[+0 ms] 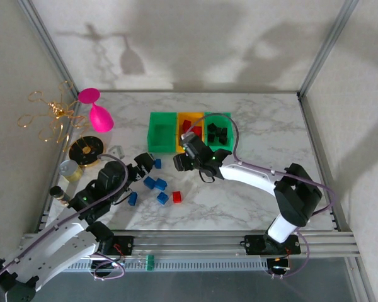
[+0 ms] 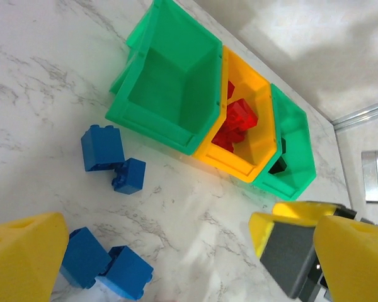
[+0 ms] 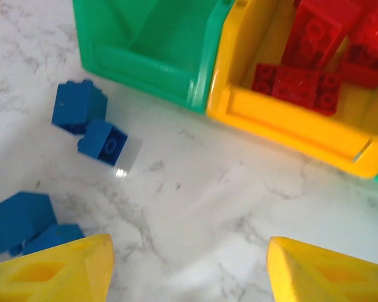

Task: Sort the legos into containers by color
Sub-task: Place the lego in the container, then pick up the lego from the bottom-center of the table.

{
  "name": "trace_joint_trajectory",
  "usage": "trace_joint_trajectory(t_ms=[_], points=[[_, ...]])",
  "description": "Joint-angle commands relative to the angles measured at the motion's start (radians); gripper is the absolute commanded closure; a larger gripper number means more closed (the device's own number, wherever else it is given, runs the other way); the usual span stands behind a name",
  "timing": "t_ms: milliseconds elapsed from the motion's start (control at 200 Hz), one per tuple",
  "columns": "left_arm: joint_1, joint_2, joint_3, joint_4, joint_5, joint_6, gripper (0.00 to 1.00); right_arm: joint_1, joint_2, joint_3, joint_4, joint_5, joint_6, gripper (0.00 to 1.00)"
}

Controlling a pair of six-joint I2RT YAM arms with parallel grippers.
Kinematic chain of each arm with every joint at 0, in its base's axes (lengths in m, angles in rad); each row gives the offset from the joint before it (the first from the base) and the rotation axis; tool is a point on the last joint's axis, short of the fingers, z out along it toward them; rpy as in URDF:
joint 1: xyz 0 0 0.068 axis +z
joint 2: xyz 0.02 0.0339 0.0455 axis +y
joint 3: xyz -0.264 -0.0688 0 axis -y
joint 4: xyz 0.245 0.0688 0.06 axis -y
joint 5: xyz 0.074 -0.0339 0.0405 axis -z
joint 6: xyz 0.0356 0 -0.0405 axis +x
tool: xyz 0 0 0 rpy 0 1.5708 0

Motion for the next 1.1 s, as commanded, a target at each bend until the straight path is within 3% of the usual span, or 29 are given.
trace_joint_trajectory(t_ms=[0,400,671,1091], points=[[0.01,-0.044,-0.026,-0.083,-0.008,-0.018,0.0,0.064,-0.035,-0.041,-0.033,0.016,0.077,0.33],[0.01,-0.144,-0.073,-0.195,-0.003,-0.075,0.0,0.251,-0.021,-0.16,-0.049,0.059,0.308,0.26],[0.01,-0.207,-0.094,-0.22,-0.02,-0.112,0.0,0.271,0.047,-0.165,-0.013,0.045,0.319,0.25],[0.01,-0.209,-0.096,-0.216,-0.045,-0.106,0.0,0.271,0.148,-0.128,0.024,0.031,0.287,0.34]])
